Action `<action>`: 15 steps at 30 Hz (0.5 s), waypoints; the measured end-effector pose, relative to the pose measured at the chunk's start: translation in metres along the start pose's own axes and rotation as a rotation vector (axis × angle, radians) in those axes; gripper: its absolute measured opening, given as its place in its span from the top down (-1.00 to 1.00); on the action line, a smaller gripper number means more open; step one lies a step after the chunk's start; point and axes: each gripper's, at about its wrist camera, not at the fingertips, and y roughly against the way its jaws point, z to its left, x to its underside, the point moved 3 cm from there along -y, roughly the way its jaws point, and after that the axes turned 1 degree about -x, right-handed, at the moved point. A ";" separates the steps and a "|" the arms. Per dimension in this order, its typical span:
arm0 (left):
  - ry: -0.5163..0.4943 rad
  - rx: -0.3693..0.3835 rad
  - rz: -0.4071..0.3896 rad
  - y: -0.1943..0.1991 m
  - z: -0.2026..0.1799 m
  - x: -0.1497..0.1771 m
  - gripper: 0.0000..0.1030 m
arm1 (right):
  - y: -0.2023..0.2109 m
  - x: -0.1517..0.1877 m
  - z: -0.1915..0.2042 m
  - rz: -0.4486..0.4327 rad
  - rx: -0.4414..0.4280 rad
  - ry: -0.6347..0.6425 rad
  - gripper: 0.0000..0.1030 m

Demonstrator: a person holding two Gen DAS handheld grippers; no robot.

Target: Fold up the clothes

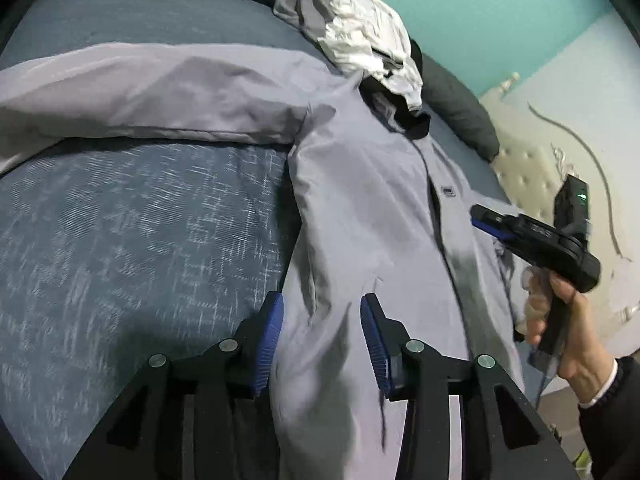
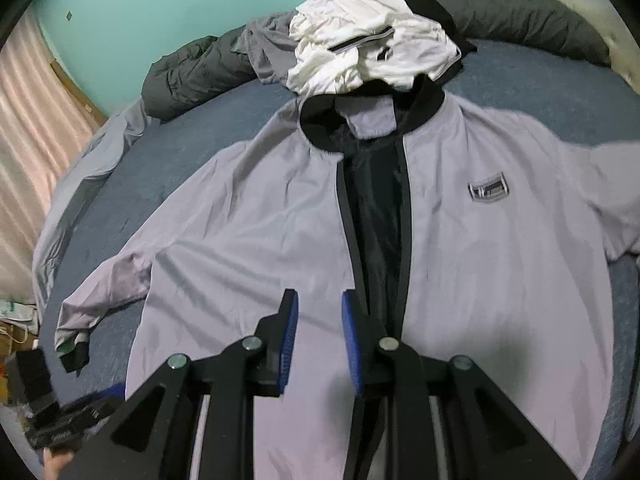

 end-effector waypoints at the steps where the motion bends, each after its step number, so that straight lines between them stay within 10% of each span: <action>1: 0.014 0.015 0.007 -0.004 0.003 -0.001 0.28 | 0.000 0.004 -0.001 0.005 -0.004 0.003 0.58; 3: 0.041 0.018 0.013 -0.008 0.011 -0.003 0.93 | 0.000 0.009 -0.005 0.014 -0.008 0.009 0.58; 15: 0.127 -0.050 0.014 -0.015 0.031 0.004 0.87 | 0.002 0.023 -0.028 0.020 -0.019 -0.011 0.58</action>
